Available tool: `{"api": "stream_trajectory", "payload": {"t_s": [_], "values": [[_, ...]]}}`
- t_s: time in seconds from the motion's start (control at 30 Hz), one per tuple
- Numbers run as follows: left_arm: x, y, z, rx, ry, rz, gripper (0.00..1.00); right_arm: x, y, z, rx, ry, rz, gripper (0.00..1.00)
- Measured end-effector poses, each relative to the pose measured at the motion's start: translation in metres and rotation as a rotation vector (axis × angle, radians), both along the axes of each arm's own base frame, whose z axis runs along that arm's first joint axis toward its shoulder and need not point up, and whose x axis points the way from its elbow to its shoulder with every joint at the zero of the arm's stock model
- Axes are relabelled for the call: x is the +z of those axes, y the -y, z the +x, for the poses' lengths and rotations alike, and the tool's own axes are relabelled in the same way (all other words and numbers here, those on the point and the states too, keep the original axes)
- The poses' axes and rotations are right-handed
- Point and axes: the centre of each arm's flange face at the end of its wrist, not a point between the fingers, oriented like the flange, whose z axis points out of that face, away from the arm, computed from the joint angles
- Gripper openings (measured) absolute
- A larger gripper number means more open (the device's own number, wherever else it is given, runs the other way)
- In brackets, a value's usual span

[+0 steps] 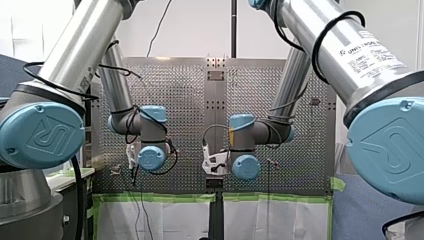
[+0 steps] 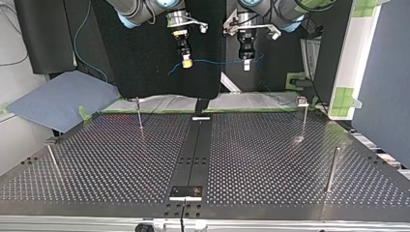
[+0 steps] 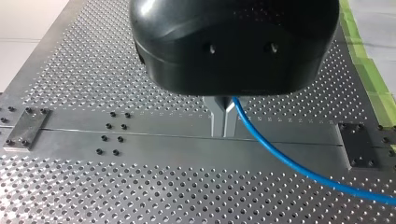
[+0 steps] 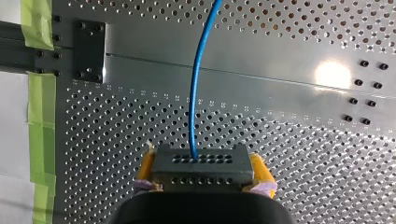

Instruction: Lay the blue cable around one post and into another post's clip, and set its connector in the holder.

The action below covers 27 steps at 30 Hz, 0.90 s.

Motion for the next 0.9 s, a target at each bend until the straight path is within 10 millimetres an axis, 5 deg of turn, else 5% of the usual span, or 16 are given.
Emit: {"api": "stream_trajectory", "payload": {"t_s": [0.7,0.9], "values": [[-0.002,-0.001,0.0,0.0,-0.003,-0.001,0.0,0.0,0.0,0.0,-0.001,0.001,0.0,0.0],[-0.003,-0.007,0.015,-0.001,0.014,-0.045,0.0,0.023,0.017,0.005,-0.045,0.05,-0.006,0.0]]}}
